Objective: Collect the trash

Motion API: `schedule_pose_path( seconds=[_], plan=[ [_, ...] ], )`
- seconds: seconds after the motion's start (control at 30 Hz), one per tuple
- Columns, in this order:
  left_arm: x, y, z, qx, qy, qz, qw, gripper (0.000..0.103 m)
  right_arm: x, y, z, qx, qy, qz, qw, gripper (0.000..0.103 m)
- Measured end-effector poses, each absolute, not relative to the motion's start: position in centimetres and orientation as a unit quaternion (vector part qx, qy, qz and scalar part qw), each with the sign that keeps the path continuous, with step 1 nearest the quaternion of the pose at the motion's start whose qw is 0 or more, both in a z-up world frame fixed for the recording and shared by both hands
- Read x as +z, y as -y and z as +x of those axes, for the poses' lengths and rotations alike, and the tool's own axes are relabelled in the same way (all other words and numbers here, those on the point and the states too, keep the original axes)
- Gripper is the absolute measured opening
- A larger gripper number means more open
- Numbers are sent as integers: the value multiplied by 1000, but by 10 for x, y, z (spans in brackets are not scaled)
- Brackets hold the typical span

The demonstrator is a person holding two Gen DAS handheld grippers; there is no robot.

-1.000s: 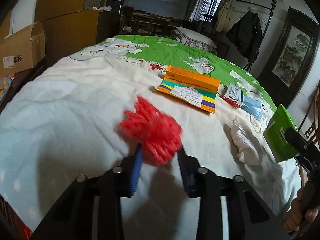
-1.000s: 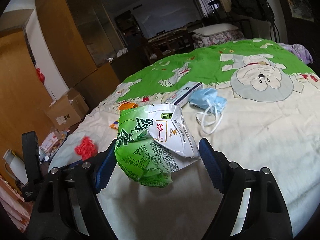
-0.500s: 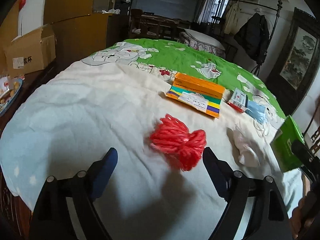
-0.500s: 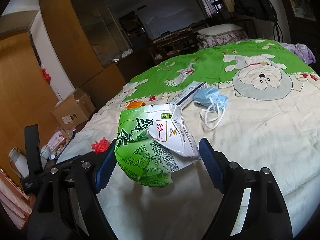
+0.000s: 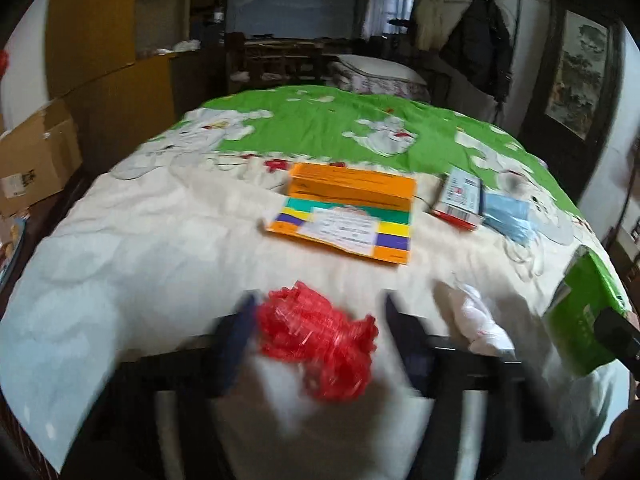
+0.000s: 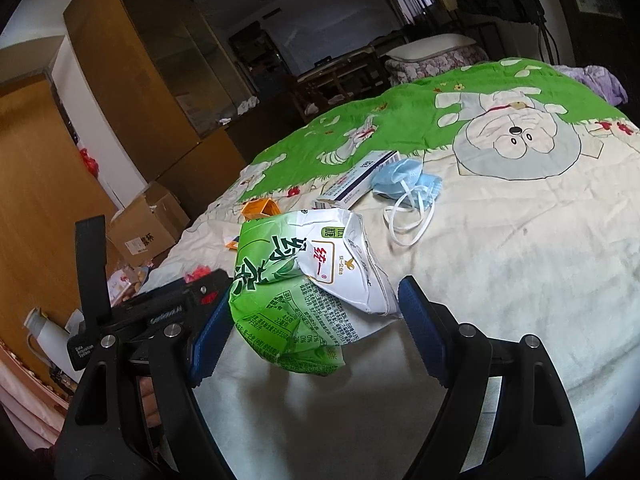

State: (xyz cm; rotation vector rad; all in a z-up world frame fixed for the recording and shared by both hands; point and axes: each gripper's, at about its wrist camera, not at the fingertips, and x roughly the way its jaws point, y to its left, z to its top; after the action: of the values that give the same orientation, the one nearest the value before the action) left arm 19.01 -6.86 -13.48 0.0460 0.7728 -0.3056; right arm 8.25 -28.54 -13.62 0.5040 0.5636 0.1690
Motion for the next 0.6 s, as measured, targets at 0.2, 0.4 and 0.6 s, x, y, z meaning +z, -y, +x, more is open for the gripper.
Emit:
schedule_pose_path(
  seconds=[0.2, 0.4, 0.6],
  plan=[
    [-124, 63, 171, -172, -372, 9, 912, 26, -120, 281, 70, 82, -255, 237, 934, 78],
    [-101, 51, 146, -172, -358, 2, 918, 26, -98, 272, 55, 92, -233, 231, 940, 78],
    [-79, 31, 114, -161, -341, -7, 926, 26, -69, 262, 35, 110, -203, 222, 947, 78]
  ],
)
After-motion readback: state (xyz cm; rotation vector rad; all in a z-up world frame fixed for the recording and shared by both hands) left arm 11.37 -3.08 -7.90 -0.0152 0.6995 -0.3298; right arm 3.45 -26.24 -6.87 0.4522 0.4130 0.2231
